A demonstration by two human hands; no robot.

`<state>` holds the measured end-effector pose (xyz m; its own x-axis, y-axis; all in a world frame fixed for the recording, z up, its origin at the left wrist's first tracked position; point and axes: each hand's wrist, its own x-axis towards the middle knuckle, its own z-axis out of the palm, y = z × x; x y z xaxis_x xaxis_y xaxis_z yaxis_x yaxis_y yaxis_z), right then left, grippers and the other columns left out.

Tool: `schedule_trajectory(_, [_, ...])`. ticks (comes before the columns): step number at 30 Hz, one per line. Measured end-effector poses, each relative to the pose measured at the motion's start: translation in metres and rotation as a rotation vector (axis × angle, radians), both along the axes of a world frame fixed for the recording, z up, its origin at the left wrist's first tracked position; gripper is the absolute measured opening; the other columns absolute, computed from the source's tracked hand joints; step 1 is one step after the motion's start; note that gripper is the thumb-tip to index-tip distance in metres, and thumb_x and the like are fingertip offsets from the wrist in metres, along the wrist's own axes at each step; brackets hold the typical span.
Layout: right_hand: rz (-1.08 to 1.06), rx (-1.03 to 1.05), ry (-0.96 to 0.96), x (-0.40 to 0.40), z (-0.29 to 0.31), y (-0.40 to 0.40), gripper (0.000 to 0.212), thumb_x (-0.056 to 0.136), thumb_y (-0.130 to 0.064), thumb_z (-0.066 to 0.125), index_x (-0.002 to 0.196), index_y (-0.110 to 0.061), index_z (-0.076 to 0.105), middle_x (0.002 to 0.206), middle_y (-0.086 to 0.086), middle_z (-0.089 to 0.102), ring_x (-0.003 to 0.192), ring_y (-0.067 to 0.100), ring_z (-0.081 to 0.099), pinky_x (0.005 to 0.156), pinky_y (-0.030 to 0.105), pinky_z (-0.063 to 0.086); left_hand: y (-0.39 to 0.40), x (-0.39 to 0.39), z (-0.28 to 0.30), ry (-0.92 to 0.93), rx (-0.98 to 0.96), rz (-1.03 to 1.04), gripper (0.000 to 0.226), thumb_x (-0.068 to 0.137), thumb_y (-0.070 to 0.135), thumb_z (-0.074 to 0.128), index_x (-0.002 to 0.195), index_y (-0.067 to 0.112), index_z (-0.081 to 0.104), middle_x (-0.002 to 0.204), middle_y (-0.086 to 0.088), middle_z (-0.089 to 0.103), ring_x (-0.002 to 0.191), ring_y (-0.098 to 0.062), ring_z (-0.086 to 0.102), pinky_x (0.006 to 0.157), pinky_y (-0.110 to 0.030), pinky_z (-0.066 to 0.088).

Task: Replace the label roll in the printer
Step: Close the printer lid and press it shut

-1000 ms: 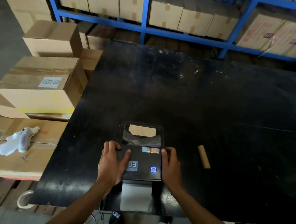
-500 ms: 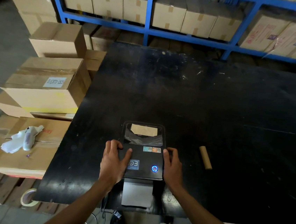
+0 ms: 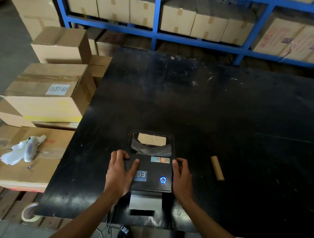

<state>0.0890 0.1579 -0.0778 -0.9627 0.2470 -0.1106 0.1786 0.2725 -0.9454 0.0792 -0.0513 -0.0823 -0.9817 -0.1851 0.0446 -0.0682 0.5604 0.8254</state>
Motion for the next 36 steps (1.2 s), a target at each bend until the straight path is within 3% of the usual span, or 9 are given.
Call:
schedule_trajectory(10, [-0.016, 0.013, 0.012, -0.001, 0.0005, -0.0007, 0.006, 0.101, -0.031, 0.044, 0.102, -0.03, 0.05, 0.086, -0.003, 0.068, 0.08, 0.011, 0.07, 0.068, 0.034, 0.062, 0.0018, 0.001, 0.0042, -0.001, -0.002, 0.011, 0.03, 0.086, 0.047, 0.064, 0.094, 0.033, 0.038, 0.104, 0.008, 0.044, 0.091, -0.017, 0.058, 0.068, -0.046, 0.058])
schedule_trajectory(17, [-0.017, 0.012, 0.01, -0.0005, 0.0021, -0.0015, 0.011, 0.102, -0.028, 0.045, 0.106, -0.02, 0.051, 0.087, -0.008, 0.067, 0.075, -0.003, 0.069, 0.06, 0.017, 0.056, 0.002, 0.0013, 0.0048, -0.003, -0.014, 0.023, 0.03, 0.087, 0.045, 0.065, 0.094, 0.031, 0.04, 0.105, 0.007, 0.044, 0.09, -0.017, 0.057, 0.071, -0.045, 0.057])
schedule_trajectory(36, [-0.022, -0.003, -0.004, -0.0007, 0.0026, -0.0024, 0.013, 0.102, -0.027, 0.044, 0.108, -0.018, 0.051, 0.089, -0.005, 0.068, 0.077, -0.001, 0.069, 0.06, 0.018, 0.057, 0.0013, 0.0016, 0.006, -0.006, -0.017, 0.018, 0.031, 0.085, 0.05, 0.062, 0.095, 0.033, 0.039, 0.106, 0.007, 0.044, 0.091, -0.018, 0.058, 0.069, -0.047, 0.059])
